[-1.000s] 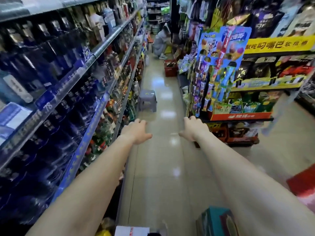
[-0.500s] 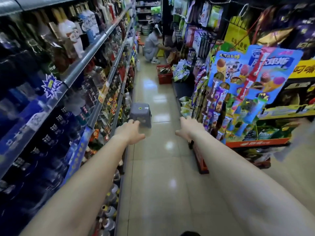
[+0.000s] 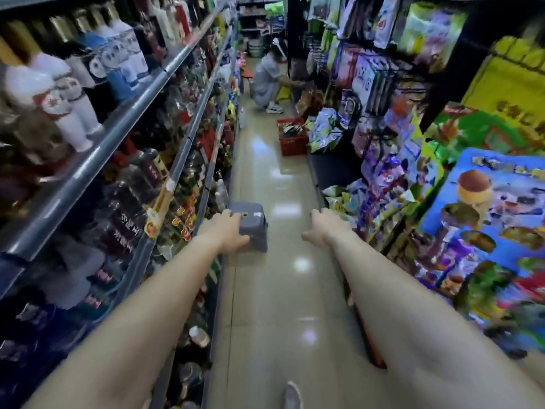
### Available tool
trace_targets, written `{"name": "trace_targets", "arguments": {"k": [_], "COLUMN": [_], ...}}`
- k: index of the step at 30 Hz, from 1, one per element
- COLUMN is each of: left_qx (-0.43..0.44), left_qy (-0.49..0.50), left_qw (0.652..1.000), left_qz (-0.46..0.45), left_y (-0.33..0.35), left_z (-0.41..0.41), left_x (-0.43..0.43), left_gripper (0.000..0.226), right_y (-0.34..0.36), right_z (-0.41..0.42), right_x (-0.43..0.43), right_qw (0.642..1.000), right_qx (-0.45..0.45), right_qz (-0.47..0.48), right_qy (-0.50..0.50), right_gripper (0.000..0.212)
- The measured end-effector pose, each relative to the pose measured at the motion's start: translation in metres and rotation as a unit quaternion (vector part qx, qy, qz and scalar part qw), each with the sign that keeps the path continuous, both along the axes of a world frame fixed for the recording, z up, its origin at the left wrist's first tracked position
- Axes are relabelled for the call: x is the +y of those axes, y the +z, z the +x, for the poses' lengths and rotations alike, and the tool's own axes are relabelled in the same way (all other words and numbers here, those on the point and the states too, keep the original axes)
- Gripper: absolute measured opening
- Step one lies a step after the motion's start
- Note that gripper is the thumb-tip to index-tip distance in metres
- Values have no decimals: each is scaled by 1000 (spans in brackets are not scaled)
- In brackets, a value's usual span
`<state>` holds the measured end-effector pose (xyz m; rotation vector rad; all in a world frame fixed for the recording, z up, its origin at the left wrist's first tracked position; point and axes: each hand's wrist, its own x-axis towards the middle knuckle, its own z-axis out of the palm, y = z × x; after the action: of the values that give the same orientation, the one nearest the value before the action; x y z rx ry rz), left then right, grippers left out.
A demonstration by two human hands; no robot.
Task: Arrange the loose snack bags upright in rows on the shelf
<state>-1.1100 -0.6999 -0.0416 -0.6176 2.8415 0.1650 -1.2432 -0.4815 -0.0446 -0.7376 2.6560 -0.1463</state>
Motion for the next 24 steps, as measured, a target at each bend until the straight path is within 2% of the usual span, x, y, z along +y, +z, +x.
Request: {"name": "trace_targets", "arguments": {"k": [11,24], "left_qx": [-27,-72], "left_qy": [-19,-102], "left_qw": [999,992], "left_qz": [23,20], "left_y": [-23,-40], "left_z": [-210,-497], "left_x": [-133,-284], "left_gripper": [67,72], "right_y": [-22,-45], "right_z": [-203,-454], "right_x": [-132,-239], "right_qw": [1000,990], "right_qx": [-10,-42], "right_qz": [15,22], "right_qy": [-11,-131], "right_gripper": [69,68]}}
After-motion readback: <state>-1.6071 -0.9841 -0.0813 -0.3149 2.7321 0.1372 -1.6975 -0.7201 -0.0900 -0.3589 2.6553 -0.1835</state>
